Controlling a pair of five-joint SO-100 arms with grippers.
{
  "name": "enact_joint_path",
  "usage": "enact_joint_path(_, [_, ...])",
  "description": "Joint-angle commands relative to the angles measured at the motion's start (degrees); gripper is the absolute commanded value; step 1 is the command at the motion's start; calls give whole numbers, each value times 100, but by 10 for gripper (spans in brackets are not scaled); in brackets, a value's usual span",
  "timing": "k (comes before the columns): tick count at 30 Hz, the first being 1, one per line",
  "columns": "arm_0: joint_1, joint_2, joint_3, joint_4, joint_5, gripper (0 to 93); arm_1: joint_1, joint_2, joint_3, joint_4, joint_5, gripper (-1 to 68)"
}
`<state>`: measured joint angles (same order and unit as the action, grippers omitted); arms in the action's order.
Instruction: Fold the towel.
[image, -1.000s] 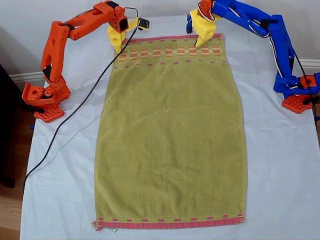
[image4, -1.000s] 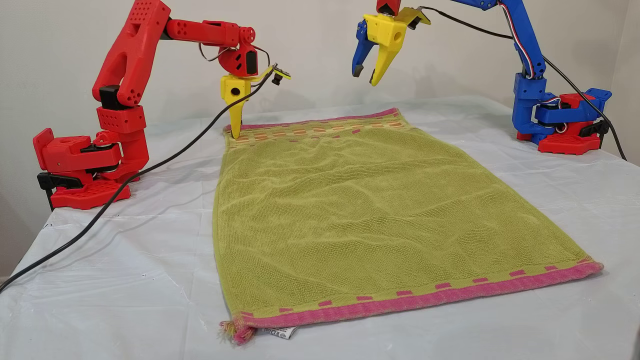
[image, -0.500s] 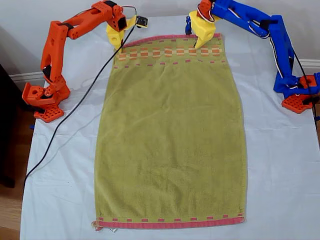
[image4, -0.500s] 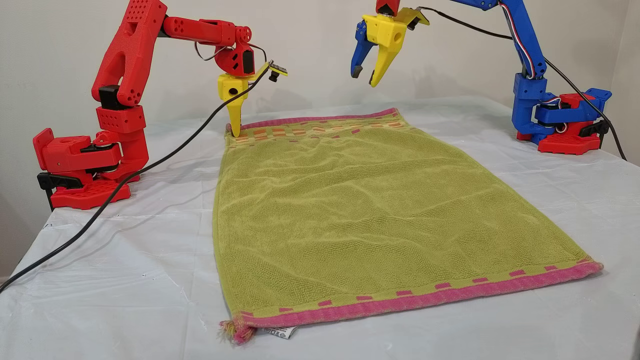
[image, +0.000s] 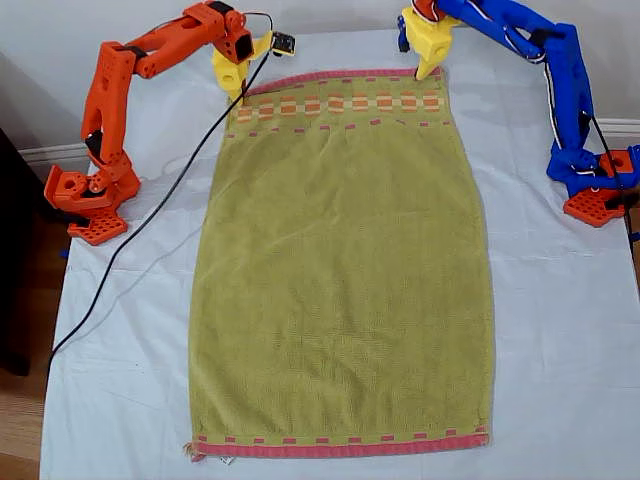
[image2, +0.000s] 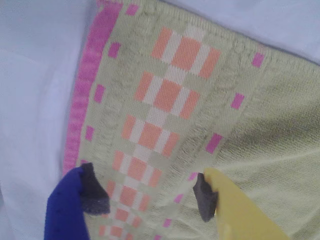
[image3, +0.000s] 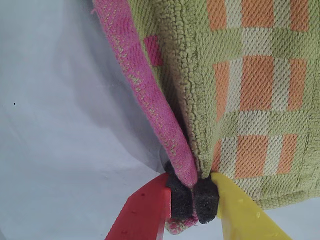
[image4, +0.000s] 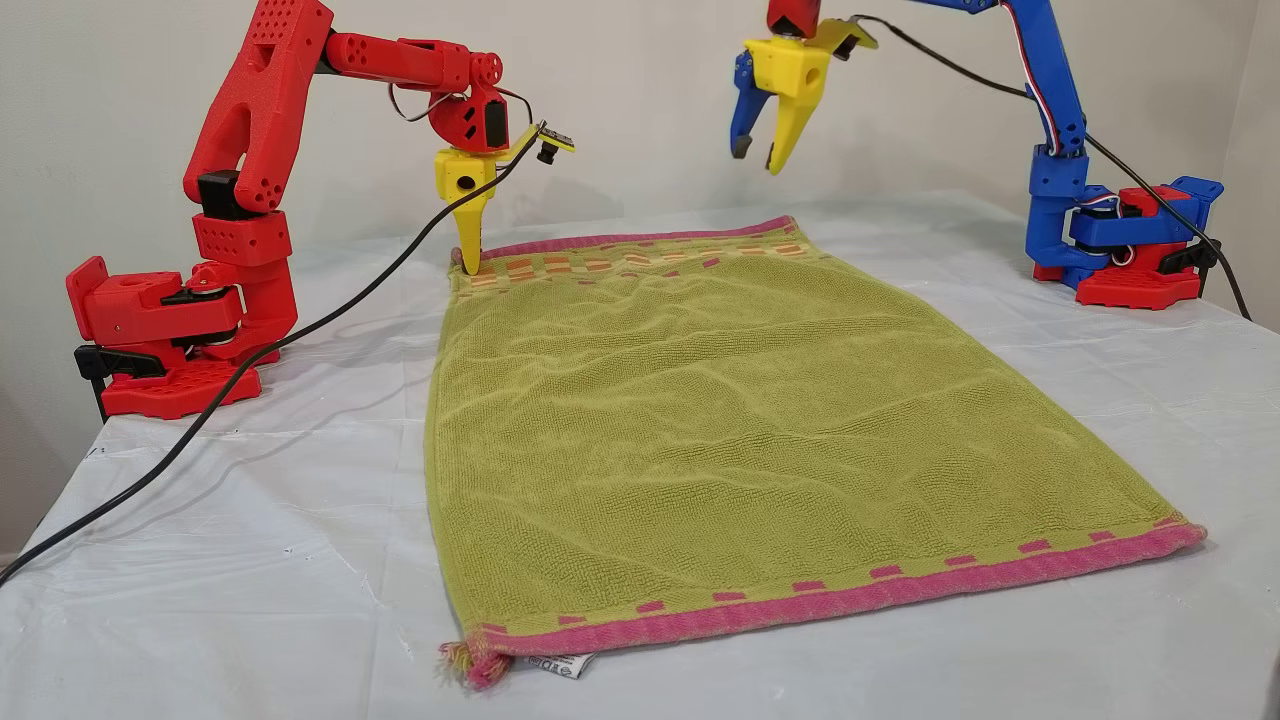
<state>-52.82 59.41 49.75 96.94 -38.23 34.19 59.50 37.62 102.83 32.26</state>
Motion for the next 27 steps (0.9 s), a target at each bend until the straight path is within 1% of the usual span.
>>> enact_joint_path(1, [0, 387, -255, 114, -26, 2, 264, 958, -44, 26, -18, 458])
enact_joint_path(6, [9, 334, -281, 176, -53, 2, 448, 598, -193, 18, 606, 433])
enact_joint_path(8, [18, 334, -246, 176, -53, 2, 501, 334, -475, 18, 879, 433])
enact_joint_path(11, [18, 334, -193, 167, -53, 2, 492, -70, -1037, 18, 1283, 485])
enact_joint_path(12, [18, 334, -176, 158, -53, 2, 475, -220, -1248, 18, 1459, 522])
enact_joint_path(16, [53, 290, -176, 141, -70, 2, 439, -853, -1758, 18, 1907, 543])
enact_joint_path(21, [88, 272, -114, 97, -70, 2, 387, -1749, -2364, 26, 2206, 536])
enact_joint_path(27, [114, 255, -79, 62, -26, 2, 501, -2303, -2355, 26, 2417, 516])
